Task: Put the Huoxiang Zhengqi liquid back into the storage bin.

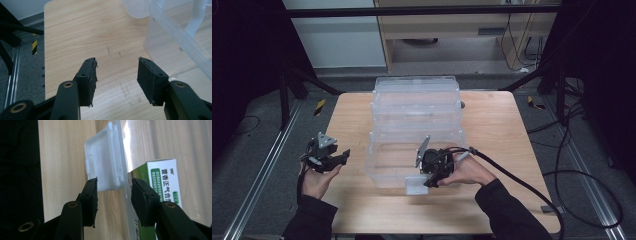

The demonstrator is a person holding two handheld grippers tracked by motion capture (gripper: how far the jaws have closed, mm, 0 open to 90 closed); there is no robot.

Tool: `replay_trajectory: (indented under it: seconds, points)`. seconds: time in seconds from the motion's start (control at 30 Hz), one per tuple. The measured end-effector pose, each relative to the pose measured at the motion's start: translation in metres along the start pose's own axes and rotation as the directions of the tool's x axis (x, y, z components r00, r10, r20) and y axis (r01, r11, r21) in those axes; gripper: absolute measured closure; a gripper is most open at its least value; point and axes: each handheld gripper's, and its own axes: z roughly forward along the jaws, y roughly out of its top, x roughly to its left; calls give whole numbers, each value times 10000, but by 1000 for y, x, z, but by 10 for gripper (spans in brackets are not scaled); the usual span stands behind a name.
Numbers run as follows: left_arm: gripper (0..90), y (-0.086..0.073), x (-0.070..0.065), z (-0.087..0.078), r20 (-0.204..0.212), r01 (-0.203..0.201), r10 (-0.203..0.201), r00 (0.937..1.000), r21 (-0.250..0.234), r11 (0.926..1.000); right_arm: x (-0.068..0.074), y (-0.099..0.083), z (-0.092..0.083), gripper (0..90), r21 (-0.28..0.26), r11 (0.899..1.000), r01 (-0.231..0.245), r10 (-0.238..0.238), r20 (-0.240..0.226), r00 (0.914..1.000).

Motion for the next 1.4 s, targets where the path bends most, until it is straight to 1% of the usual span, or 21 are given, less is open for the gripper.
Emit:
replay_trajectory:
  seconds: [0.3, 0.4, 0.57, 1.03, 1.23, 1.4]
  points:
    - [486, 0, 0, 0, -10, -5, 5, 10000, -9, 10000, -6, -3, 10, 595, 329, 9994, -82, 85, -86, 9999]
    - [486, 0, 0, 0, -14, -3, 3, 10000, -10, 10000, -6, -3, 12, 617, 341, 9994, 11, -8, -91, 10000]
    - [487, 0, 0, 0, -17, 8, -8, 10000, -20, 10000, -7, -3, 14, 656, 376, 9993, -67, 73, -158, 9998]
    - [487, 1, 0, -1, 44, -25, 26, 10000, -57, 10000, -6, -2, 14, 663, 426, 9991, 20, -14, -139, 9999]
    - [486, 3, 0, -4, 74, -28, 29, 10000, -168, 9999, -6, -1, 14, 667, 470, 9989, 87, -81, -141, 9999]
    - [485, 7, 1, -8, 155, -64, 70, 9999, -368, 9993, -6, -1, 14, 668, 447, 9990, 96, -89, -157, 9998]
